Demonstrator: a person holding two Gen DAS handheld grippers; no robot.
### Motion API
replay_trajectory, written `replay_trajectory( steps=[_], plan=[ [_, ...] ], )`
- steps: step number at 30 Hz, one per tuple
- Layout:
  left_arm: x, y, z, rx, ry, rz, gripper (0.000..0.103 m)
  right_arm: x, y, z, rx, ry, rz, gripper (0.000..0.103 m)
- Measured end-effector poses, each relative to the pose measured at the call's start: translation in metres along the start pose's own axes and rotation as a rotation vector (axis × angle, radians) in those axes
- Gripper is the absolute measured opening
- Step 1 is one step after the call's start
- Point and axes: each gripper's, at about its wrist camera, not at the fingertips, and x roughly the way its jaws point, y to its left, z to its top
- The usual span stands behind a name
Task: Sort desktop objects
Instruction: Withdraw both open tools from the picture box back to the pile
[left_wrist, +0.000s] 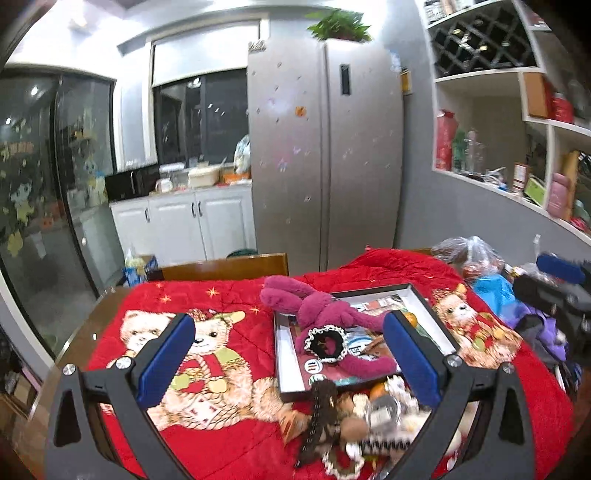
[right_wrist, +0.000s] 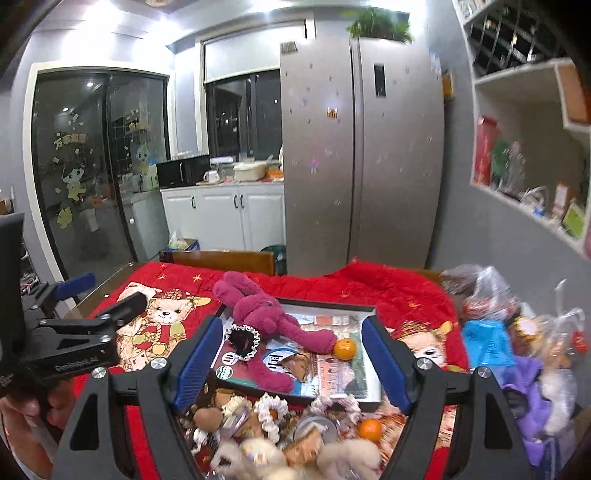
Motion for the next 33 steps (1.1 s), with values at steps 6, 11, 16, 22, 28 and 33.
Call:
replay_trajectory(
  steps=[6, 11, 16, 22, 28, 33],
  plan=[
    [-0.059, 0.000, -0.028, 0.046, -0.034, 0.031, 0.103, -0.067, 0.012, -0.021, -0.007, -0.088, -0.090, 0.084],
    [-0.081, -0.006, -0.088, 0.052, -0.020, -0.052, 0.103, -0.103, -0.001, -0.070, 0.075, -0.135, -0.078, 0.085],
    [-0.051, -0.012, -0.112, 0.037, 0.073, -0.077, 0.103, -0.096, -0.013, -0.093, 0.026, -0.100, -0.120, 0.085],
    [-0.008, -0.007, -0.132, -0.021, 0.166, -0.104, 0.103, -0.071, -0.026, -0.109, 0.036, -0.040, -0.074, 0.085],
    [0.026, -0.011, -0.140, 0.013, 0.212, -0.088, 0.102, -0.036, -0.031, -0.119, 0.022, 0.049, -0.058, 0.085],
    [0.066, -0.011, -0.141, 0.035, 0.260, -0.083, 0.100, -0.011, -0.038, -0.119, 0.008, 0.101, -0.070, 0.085]
  ],
)
